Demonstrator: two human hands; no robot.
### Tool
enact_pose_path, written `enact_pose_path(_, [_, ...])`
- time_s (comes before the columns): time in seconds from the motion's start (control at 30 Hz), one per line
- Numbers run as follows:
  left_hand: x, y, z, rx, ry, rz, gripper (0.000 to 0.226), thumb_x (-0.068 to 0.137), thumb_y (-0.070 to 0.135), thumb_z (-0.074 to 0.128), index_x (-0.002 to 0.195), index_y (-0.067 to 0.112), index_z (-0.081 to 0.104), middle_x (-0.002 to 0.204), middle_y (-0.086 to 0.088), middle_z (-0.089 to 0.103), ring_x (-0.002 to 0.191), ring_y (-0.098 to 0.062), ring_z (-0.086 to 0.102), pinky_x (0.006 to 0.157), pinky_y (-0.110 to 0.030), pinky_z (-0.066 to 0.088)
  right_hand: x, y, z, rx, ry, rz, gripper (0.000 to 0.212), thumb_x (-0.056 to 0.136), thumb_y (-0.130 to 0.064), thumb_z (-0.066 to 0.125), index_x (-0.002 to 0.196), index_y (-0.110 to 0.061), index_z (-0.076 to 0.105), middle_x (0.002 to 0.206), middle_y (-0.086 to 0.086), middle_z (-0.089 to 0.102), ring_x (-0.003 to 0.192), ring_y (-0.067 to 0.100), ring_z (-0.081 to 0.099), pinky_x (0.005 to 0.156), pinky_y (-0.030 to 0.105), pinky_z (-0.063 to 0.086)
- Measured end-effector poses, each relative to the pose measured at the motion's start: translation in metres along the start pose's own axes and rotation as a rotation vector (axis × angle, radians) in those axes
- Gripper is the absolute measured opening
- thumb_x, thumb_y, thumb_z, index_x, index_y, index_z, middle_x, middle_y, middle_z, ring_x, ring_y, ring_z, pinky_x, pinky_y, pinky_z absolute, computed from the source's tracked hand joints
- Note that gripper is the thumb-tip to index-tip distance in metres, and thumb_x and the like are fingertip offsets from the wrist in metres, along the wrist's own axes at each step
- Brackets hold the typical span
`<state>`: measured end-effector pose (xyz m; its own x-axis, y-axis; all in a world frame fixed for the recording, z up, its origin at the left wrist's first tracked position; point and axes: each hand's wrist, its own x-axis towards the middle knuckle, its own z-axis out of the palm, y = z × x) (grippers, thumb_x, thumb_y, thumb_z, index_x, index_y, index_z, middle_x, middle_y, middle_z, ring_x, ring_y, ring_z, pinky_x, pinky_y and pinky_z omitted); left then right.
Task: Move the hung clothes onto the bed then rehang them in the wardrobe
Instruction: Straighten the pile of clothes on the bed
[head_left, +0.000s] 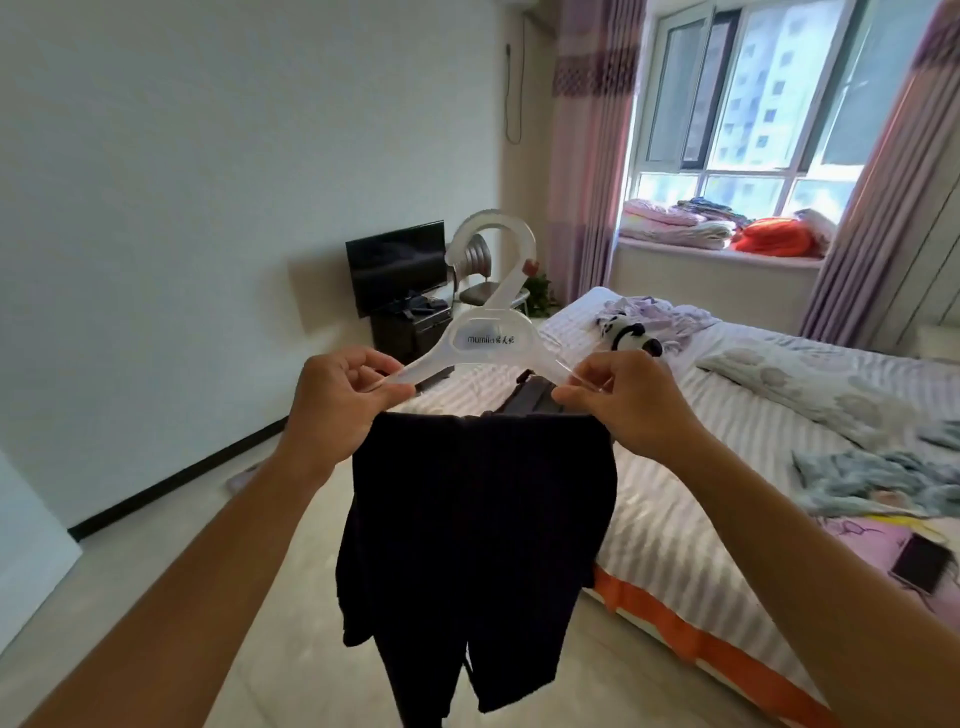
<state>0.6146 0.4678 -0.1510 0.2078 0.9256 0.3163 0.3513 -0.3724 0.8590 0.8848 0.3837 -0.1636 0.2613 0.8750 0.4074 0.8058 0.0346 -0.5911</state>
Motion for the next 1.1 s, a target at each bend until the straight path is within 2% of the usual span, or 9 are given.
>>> enact_pose_path(0.13, [0.038,-0.001,0.051,-0.004,-0.054,0.014,0.020,0.079,0.012,0.078,0.085,0.027,0.067,0.079,-0.002,0.071,0.072,-0.019,0.069,0.071,-0.029,0.055,0.028,0.050,-0.010,-0.041,-0.023,0.030,0.020,0.078,-0.040,0.080,0.078,-0.021,0.073,0.069,-0.007,0.067,0.070,0.012,0.062,0.075,0.037,0.052])
enact_pose_path(0.3, [0.085,-0.012,0.108,-0.006,-0.113,0.002,0.017,0.078,0.012,0.079,0.085,0.025,0.071,0.076,-0.005,0.072,0.072,-0.025,0.069,0.074,-0.036,0.058,0.062,0.104,-0.014,-0.067,-0.054,0.058,0.019,0.077,-0.038,0.081,0.077,-0.021,0.073,0.075,-0.001,0.067,0.072,0.014,0.062,0.074,0.037,0.053])
enact_pose_path(0.43, [0.127,-0.025,0.148,0.001,-0.166,-0.013,0.016,0.077,0.013,0.081,0.088,0.020,0.073,0.077,-0.012,0.071,0.069,-0.028,0.067,0.072,-0.039,0.058,0.090,0.141,-0.010,-0.098,-0.069,0.108,0.022,0.078,-0.040,0.080,0.067,-0.028,0.066,0.071,-0.003,0.066,0.069,0.014,0.062,0.071,0.037,0.053])
enact_pose_path(0.5, [0.150,-0.035,0.167,0.010,-0.192,-0.024,0.015,0.077,0.013,0.081,0.088,0.018,0.073,0.074,-0.008,0.071,0.065,-0.022,0.067,0.067,-0.034,0.057,0.104,0.159,-0.005,-0.108,-0.072,0.136,0.025,0.078,-0.041,0.080,0.065,-0.029,0.063,0.068,-0.004,0.066,0.066,0.014,0.061,0.069,0.037,0.053])
enact_pose_path(0.67, [0.213,-0.066,0.212,0.019,-0.256,-0.025,0.013,0.078,0.014,0.081,0.086,0.019,0.072,0.070,-0.001,0.071,0.064,-0.016,0.069,0.064,-0.030,0.055,0.148,0.196,0.015,-0.127,-0.076,0.206,0.029,0.079,-0.040,0.080,0.067,-0.016,0.067,0.067,0.005,0.065,0.064,0.021,0.061,0.066,0.038,0.050])
enact_pose_path(0.8, [0.269,-0.094,0.243,0.009,-0.341,-0.024,0.014,0.077,0.011,0.081,0.086,0.014,0.071,0.067,-0.003,0.070,0.055,-0.010,0.064,0.057,-0.022,0.051,0.190,0.228,0.037,-0.157,-0.085,0.286,0.032,0.079,-0.040,0.079,0.064,-0.017,0.064,0.067,0.004,0.065,0.066,0.020,0.062,0.069,0.039,0.051])
enact_pose_path(0.87, [0.301,-0.107,0.255,0.018,-0.397,-0.035,0.015,0.076,0.010,0.082,0.085,0.013,0.071,0.067,-0.004,0.070,0.057,-0.013,0.064,0.059,-0.023,0.052,0.211,0.242,0.048,-0.166,-0.110,0.333,0.032,0.079,-0.043,0.078,0.062,-0.021,0.061,0.066,-0.001,0.064,0.064,0.016,0.062,0.069,0.040,0.053])
enact_pose_path(0.97, [0.349,-0.125,0.273,0.050,-0.482,-0.036,0.015,0.074,0.011,0.084,0.083,0.013,0.072,0.067,-0.005,0.072,0.062,-0.018,0.066,0.069,-0.034,0.056,0.243,0.258,0.065,-0.185,-0.129,0.394,0.037,0.080,-0.043,0.077,0.057,-0.026,0.055,0.060,-0.006,0.058,0.057,0.011,0.056,0.065,0.035,0.051])
enact_pose_path(1.1, [0.404,-0.149,0.296,0.063,-0.547,-0.039,0.014,0.074,0.011,0.084,0.081,0.012,0.072,0.067,-0.006,0.073,0.061,-0.018,0.066,0.070,-0.034,0.055,0.283,0.278,0.090,-0.202,-0.131,0.450,0.038,0.082,-0.038,0.076,0.057,-0.026,0.051,0.063,-0.004,0.058,0.060,0.013,0.055,0.064,0.032,0.046])
